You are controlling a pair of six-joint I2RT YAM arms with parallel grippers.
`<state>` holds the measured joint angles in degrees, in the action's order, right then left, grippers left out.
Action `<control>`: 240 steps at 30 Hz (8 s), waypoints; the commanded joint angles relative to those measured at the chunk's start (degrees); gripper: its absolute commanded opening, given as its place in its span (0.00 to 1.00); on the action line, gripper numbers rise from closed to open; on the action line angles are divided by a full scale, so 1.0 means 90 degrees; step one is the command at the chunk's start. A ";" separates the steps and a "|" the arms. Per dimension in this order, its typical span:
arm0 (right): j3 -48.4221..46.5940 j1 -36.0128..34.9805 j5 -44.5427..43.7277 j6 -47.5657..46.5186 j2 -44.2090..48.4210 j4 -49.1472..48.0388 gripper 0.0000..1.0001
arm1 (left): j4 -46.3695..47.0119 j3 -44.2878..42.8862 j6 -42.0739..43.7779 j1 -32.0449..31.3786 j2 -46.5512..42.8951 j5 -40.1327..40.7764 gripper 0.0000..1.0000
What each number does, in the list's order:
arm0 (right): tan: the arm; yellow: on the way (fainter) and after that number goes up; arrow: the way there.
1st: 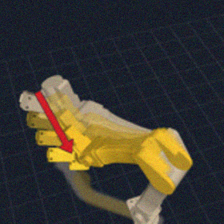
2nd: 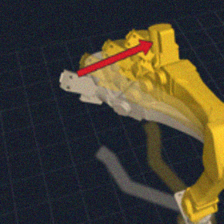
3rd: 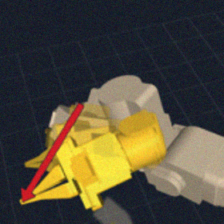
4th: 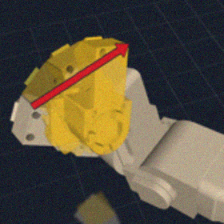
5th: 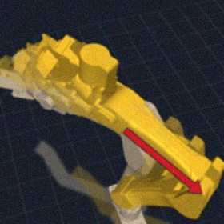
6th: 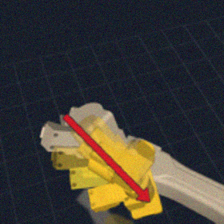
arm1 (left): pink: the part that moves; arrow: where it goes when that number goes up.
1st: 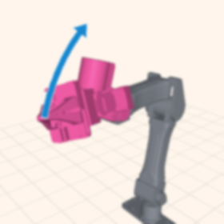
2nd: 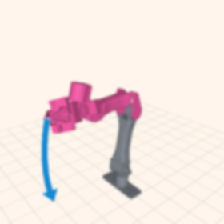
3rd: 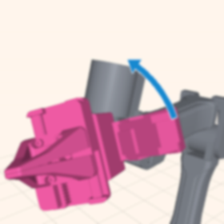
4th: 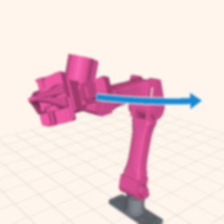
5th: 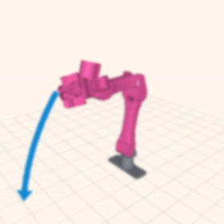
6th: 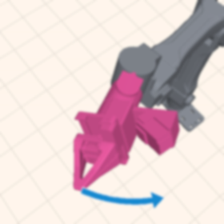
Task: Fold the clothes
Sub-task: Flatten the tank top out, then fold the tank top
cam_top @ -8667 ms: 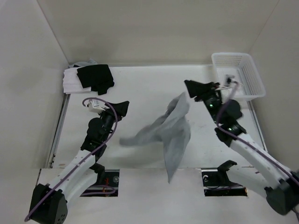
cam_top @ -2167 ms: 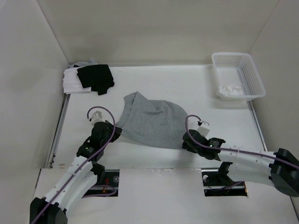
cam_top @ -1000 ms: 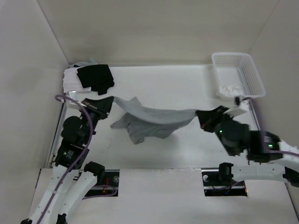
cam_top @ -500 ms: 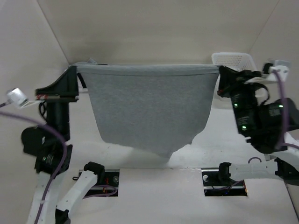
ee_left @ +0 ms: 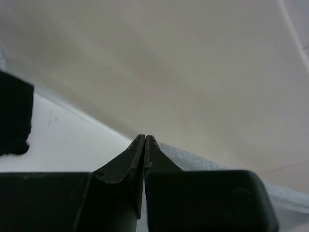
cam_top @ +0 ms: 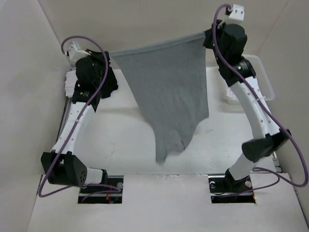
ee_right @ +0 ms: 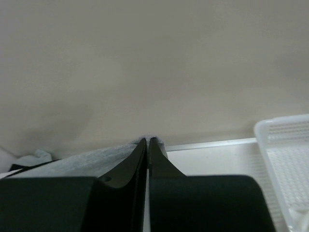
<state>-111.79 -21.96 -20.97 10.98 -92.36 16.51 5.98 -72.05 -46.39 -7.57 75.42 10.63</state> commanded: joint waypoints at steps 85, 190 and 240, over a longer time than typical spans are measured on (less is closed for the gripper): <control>0.3999 0.0335 0.2615 0.2588 -0.1264 -0.2039 0.57 | 0.1738 0.2387 -0.0685 0.0320 0.1360 0.0429 0.37; 0.5496 0.0745 0.3092 0.2764 -0.0002 -0.2098 0.07 | 0.1855 0.3678 -0.0861 0.0114 0.0010 -0.0390 0.00; 0.9726 -0.0408 0.2066 0.4121 0.3027 -0.2077 0.56 | -0.1059 0.6238 -0.1417 -0.1142 -0.4898 -0.0372 0.37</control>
<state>-21.82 -27.03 -2.96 48.99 -61.91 3.14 -14.83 -14.39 -58.50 -11.99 24.60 5.26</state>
